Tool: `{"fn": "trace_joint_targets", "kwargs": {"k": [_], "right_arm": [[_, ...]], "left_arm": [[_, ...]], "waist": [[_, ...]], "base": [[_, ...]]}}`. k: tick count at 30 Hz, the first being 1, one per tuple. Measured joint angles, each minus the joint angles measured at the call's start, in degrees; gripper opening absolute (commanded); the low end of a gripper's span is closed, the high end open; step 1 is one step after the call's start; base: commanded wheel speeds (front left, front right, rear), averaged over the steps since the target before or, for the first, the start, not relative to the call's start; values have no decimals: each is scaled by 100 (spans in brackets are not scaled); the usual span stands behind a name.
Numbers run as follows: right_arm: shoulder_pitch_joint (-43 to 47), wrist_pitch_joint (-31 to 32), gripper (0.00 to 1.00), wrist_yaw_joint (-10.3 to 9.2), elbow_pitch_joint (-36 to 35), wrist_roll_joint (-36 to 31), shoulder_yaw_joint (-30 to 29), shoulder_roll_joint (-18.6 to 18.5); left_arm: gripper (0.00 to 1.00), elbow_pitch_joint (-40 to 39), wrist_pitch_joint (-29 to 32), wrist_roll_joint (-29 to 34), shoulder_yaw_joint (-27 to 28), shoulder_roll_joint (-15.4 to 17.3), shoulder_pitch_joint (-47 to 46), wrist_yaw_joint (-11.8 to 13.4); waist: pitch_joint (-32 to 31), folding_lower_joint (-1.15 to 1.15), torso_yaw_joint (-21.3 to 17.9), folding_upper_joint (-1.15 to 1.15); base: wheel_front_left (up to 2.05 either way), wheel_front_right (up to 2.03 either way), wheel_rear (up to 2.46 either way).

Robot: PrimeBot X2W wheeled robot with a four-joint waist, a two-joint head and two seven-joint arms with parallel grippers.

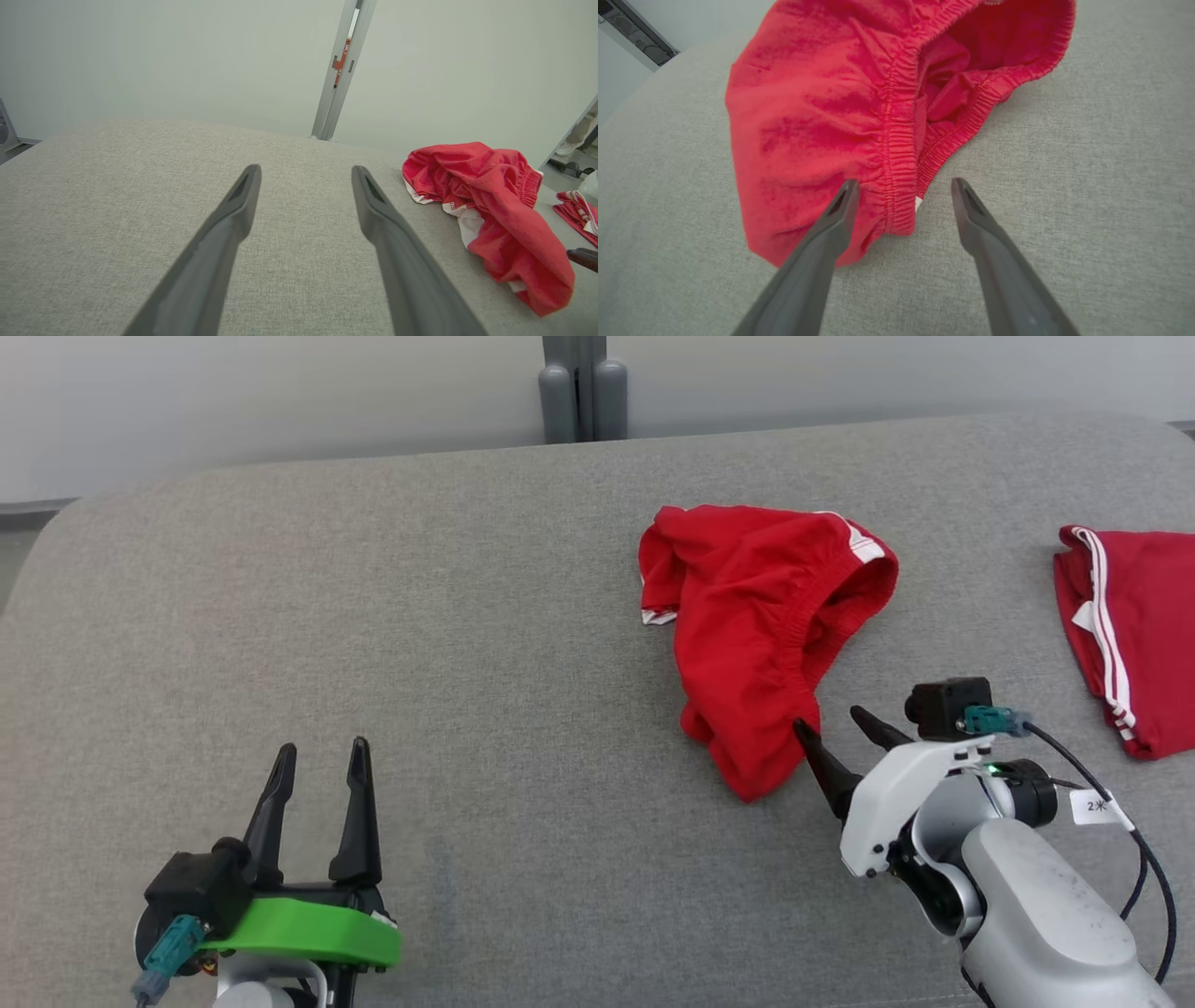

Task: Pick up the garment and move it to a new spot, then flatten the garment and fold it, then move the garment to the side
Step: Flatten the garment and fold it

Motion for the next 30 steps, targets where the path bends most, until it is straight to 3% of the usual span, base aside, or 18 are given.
{"fn": "trace_joint_targets", "kwargs": {"k": [12, 13, 14, 22, 30], "right_arm": [[-477, 141, 100, -1, 542, 787, 935, -70], [-504, 144, 74, -1, 537, 867, 1050, -108], [-526, 121, 2, -1, 516, 917, 1159, -144], [-953, -382, 0, -1, -149, 1210, 1573, -350], [-2231, -393, 0, -1, -999, 1279, 1923, -387]], "left_arm": [[100, -12, 0, -18, -14, -8, -79, -1], [100, -16, 0, -18, -9, -9, -85, 0], [100, -20, 0, -19, -9, -9, -86, 0], [100, -38, 0, -26, 0, -18, -88, 0], [100, -89, 0, -25, 16, -24, -87, 0]], "waist": [[221, 0, 260, 0], [221, 0, 257, 0], [219, 0, 255, 0], [151, 0, 253, 0], [162, 0, 180, 0]], "base": [[0, 0, 0], [0, 0, 0], [0, 0, 0], [0, 0, 0], [0, 0, 0]]}}
